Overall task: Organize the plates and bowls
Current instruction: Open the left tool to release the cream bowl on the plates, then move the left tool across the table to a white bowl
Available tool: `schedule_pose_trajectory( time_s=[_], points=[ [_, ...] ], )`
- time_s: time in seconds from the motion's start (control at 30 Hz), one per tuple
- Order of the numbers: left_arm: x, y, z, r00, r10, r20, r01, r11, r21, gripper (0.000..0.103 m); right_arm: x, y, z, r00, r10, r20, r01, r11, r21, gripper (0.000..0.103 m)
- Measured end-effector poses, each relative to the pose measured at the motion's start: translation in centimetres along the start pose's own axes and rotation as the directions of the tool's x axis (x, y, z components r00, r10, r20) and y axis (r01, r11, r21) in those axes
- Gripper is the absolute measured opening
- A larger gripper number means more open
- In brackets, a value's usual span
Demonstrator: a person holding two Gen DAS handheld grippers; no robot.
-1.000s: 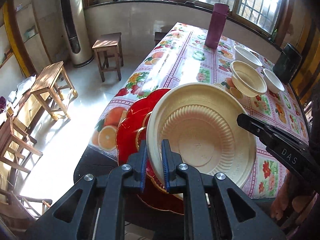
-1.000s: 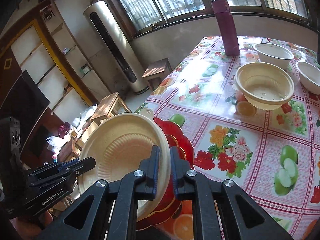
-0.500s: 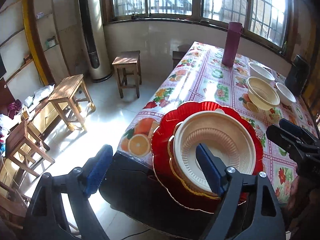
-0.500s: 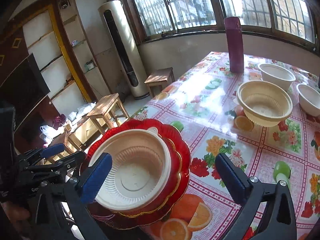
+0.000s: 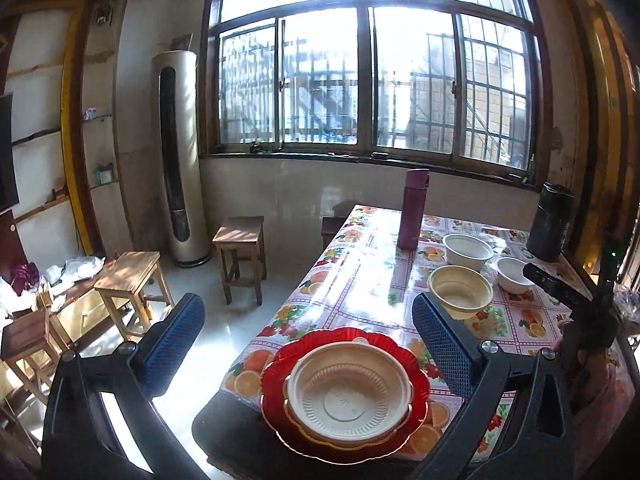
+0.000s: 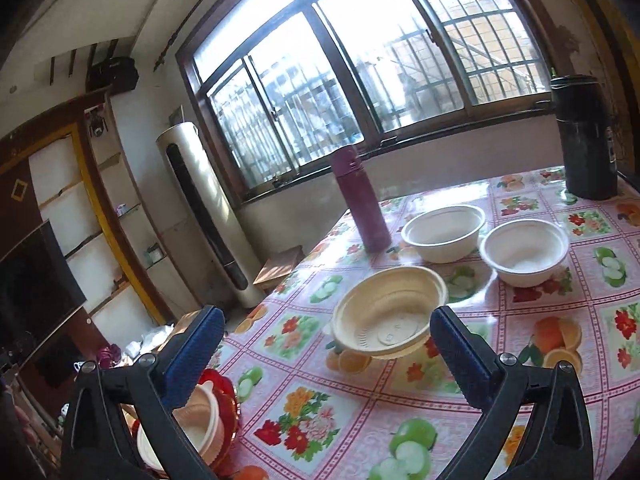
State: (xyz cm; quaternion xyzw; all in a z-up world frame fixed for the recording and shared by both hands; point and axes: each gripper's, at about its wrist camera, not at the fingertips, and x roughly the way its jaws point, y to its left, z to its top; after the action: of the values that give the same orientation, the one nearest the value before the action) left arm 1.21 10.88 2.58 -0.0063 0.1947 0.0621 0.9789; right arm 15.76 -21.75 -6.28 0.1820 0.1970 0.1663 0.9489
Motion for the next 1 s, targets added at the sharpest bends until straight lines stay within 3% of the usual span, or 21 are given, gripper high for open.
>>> schedule_pose_trajectory(
  time_s=[0.17,0.37,0.6,1.0],
  points=[
    [1.1,-5.4,0.2,0.994,-0.089,-0.057,0.093,0.994,0.059,0.103,-1.0,-6.3,1.6,1.0,-0.015,0.025,0.013,0.994,0.107,0.103],
    [2.5,-12.1,-0.7,0.972,-0.177,-0.156,0.197,0.973,0.12,0.103,-2.3,-11.5,2.8,0.998,-0.044,0.036,0.035,0.975,0.218,0.103],
    [2.6,-19.3,-2.4,0.926,-0.274,-0.259,0.328,0.925,0.194,0.103,-4.9,-15.1,3.5,0.984,-0.129,0.121,0.085,0.944,0.319,0.103],
    [1.6,-27.2,-4.1,0.846,-0.364,-0.39,0.479,0.84,0.256,0.103,-5.5,-16.8,3.6,0.979,-0.161,0.122,0.106,0.924,0.366,0.103]
  ],
)
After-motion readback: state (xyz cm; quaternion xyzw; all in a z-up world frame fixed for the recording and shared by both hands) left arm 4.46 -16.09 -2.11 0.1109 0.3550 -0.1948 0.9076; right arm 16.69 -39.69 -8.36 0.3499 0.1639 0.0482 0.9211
